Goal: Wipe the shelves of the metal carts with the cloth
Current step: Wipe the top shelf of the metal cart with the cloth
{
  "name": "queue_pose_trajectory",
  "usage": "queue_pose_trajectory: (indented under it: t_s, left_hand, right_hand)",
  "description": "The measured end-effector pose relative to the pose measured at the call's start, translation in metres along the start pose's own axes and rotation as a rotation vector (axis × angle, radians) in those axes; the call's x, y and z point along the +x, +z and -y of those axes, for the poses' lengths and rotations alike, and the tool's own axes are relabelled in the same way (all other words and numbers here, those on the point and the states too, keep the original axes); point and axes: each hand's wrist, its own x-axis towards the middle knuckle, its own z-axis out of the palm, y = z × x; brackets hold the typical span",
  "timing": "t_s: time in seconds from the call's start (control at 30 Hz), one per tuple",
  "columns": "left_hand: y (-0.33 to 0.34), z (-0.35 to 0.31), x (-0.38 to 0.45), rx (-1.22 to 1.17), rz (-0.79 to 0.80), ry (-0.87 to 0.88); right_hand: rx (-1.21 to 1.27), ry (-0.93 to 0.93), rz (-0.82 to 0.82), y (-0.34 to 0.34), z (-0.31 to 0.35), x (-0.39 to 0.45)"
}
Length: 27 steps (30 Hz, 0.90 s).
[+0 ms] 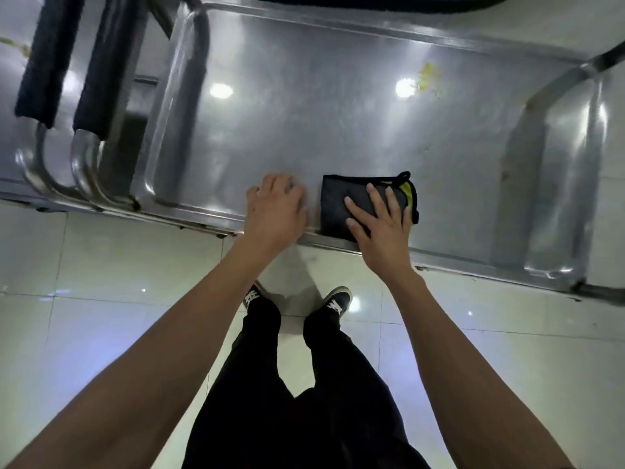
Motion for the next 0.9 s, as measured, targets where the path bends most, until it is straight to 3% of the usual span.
queue_pose_trajectory:
  t_s: [0.27,0.57,0.9]
  left_hand:
    - [0.006,-0.053,0.030,-0.008,0.054,0.086]
    - [-0.006,-0.043,0.085,-0.060,0.025,0.096]
    - [-0.026,-0.030,0.165,-0.083,0.054,0.183]
  right_hand:
    - [-0.007,0.065,-0.081,-0.010,-0.021,-0.005]
    - [-0.143,0.147,-0.193,-0.003,-0.007,0.032]
    - [-0.105,0.259,-0.168,-0.029,0.007,0.127]
